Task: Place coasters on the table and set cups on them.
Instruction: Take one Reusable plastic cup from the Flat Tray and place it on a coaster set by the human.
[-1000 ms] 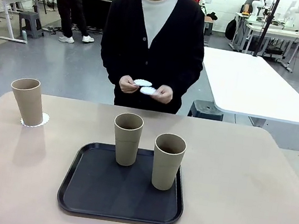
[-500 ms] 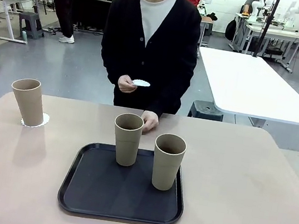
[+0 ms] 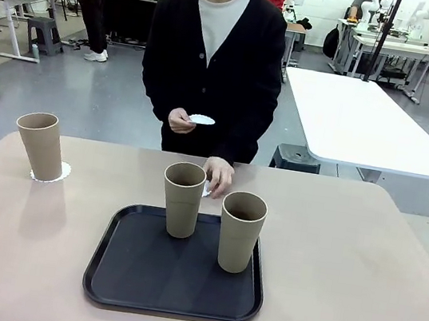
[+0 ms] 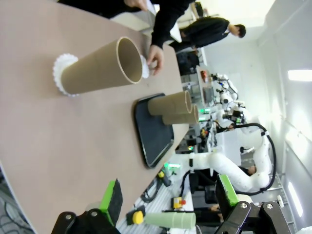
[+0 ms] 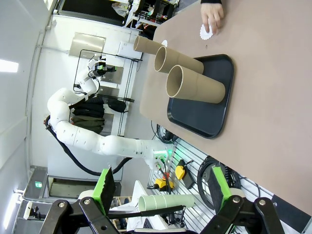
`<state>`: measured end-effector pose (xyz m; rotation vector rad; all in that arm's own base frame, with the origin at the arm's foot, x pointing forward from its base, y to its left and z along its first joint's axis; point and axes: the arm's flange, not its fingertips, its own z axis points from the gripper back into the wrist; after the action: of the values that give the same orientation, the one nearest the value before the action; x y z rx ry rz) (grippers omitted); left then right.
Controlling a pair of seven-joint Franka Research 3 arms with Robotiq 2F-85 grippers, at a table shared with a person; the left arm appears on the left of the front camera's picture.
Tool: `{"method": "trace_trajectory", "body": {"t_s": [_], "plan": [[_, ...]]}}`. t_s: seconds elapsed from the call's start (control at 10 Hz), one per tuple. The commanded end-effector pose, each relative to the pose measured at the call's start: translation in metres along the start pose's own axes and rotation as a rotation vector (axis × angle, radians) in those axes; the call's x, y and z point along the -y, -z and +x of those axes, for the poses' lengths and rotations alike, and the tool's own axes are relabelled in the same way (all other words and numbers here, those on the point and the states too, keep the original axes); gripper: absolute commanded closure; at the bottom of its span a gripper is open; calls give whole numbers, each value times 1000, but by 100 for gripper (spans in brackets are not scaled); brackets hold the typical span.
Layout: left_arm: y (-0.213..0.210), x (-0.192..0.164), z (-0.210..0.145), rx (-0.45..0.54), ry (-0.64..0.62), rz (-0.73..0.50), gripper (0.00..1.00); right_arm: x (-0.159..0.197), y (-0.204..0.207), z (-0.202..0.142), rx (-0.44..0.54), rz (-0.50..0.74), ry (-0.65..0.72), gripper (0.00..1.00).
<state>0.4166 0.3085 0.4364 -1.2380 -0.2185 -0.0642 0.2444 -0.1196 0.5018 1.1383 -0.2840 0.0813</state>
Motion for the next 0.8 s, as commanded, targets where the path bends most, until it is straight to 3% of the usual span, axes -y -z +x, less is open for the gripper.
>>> {"method": "trace_trajectory", "body": {"t_s": [0.0, 0.7], "plan": [[-1, 3, 1, 10, -10, -15, 0, 0, 1, 1, 1, 13, -5, 0], [-1, 3, 1, 10, -10, -15, 0, 0, 1, 1, 1, 13, -5, 0]]}}
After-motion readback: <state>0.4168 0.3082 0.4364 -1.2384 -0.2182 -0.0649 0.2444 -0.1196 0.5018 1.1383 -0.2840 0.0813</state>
